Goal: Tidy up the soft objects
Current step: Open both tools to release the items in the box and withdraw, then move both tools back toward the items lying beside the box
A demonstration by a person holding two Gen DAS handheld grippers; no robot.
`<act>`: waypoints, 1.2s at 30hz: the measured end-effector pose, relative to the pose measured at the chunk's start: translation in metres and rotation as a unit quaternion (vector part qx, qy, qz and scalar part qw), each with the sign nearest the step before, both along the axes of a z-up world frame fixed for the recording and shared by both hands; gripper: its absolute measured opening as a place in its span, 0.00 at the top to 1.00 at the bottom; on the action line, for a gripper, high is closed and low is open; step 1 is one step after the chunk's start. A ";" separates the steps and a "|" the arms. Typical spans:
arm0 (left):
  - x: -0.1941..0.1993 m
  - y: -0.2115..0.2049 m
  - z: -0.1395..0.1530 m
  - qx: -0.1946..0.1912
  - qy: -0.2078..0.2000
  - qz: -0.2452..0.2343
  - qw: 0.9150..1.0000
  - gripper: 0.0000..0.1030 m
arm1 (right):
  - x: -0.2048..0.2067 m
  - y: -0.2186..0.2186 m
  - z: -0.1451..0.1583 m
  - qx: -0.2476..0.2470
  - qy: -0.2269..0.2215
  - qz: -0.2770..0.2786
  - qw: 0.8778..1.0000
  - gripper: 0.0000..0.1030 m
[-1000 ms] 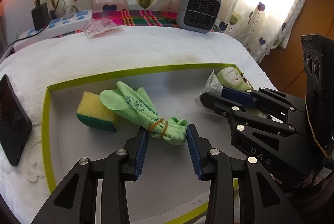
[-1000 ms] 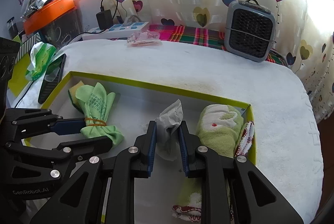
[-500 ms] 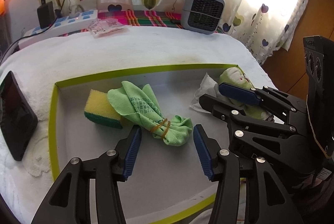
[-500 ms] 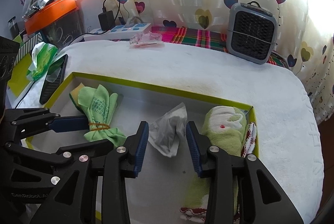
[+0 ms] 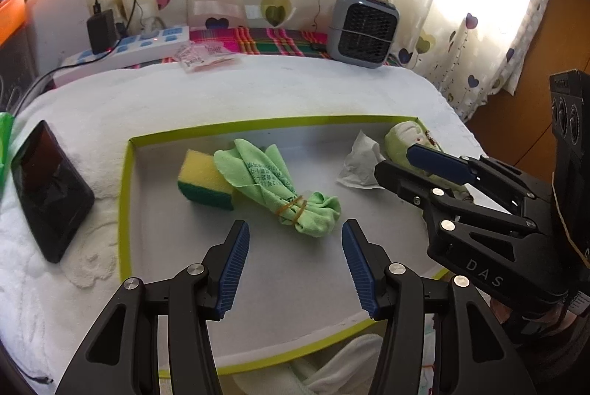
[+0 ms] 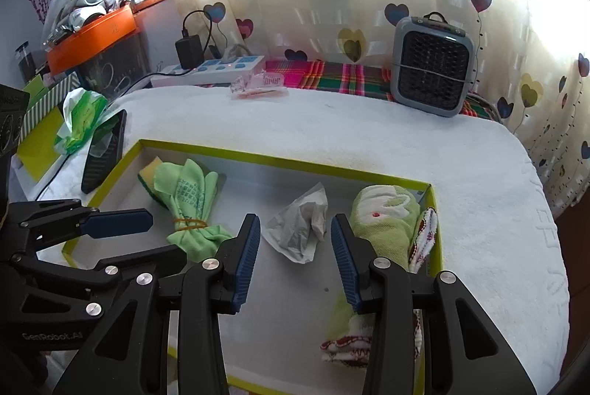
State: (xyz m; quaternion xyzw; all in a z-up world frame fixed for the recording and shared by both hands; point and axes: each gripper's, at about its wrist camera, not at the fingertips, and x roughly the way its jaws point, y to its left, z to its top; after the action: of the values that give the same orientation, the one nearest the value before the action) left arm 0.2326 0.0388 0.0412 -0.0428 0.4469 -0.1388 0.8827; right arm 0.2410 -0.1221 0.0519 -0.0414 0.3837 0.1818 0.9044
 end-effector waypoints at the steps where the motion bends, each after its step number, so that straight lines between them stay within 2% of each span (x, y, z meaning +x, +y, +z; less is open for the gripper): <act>1: -0.002 0.001 0.001 0.000 -0.003 0.003 1.000 0.50 | -0.003 0.000 0.002 0.003 -0.001 0.000 1.000 0.59; 10: -0.027 0.010 0.016 0.005 -0.022 0.023 0.999 0.50 | -0.026 -0.002 0.013 0.020 -0.011 -0.004 1.000 0.59; 16: -0.051 0.022 0.021 0.006 -0.036 0.041 0.998 0.50 | -0.047 -0.003 0.018 0.034 -0.014 -0.011 0.999 0.59; 19: -0.066 0.027 0.025 0.019 -0.053 0.052 0.997 0.50 | -0.060 -0.004 0.020 0.044 -0.012 -0.017 0.999 0.59; 25: -0.092 0.039 0.026 0.021 -0.059 0.065 0.996 0.50 | -0.085 -0.005 0.021 0.054 -0.015 -0.028 0.998 0.59; 31: -0.112 0.056 0.019 0.009 -0.055 0.079 0.995 0.50 | -0.104 -0.008 0.018 0.050 -0.008 -0.045 0.998 0.59; 36: -0.126 0.076 0.011 -0.020 -0.046 0.104 0.993 0.50 | -0.114 -0.019 0.014 0.053 0.003 -0.071 0.996 0.59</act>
State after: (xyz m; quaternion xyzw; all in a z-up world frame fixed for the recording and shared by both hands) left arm 0.1067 0.1148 0.0519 -0.1008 0.3957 -0.0567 0.9111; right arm 0.1268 -0.1411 0.0659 0.0344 0.3783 0.1375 0.9148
